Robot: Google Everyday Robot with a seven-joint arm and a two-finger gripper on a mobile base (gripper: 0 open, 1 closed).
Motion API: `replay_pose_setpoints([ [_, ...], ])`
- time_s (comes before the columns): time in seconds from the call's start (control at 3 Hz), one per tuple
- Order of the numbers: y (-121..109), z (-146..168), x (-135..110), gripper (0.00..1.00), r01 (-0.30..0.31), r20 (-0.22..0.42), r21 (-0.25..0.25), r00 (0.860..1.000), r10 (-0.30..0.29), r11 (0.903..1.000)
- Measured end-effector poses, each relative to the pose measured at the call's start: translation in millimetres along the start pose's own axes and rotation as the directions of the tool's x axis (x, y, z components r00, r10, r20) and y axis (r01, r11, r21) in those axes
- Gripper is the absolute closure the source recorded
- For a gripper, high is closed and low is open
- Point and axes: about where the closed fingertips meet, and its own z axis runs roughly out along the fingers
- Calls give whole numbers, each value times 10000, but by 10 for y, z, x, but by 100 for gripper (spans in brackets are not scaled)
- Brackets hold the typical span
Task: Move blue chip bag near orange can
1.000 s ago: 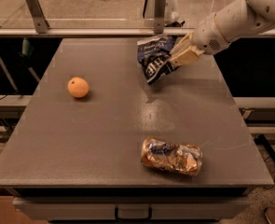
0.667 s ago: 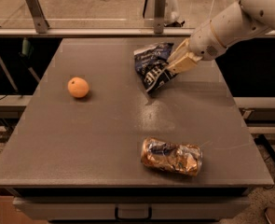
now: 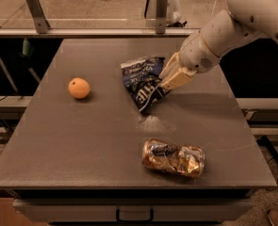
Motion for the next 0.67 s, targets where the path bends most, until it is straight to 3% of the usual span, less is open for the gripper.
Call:
replay_pose_setpoints([
  [0.67,315,83,-42,100,66,-192,-513,9998,-76,9987],
])
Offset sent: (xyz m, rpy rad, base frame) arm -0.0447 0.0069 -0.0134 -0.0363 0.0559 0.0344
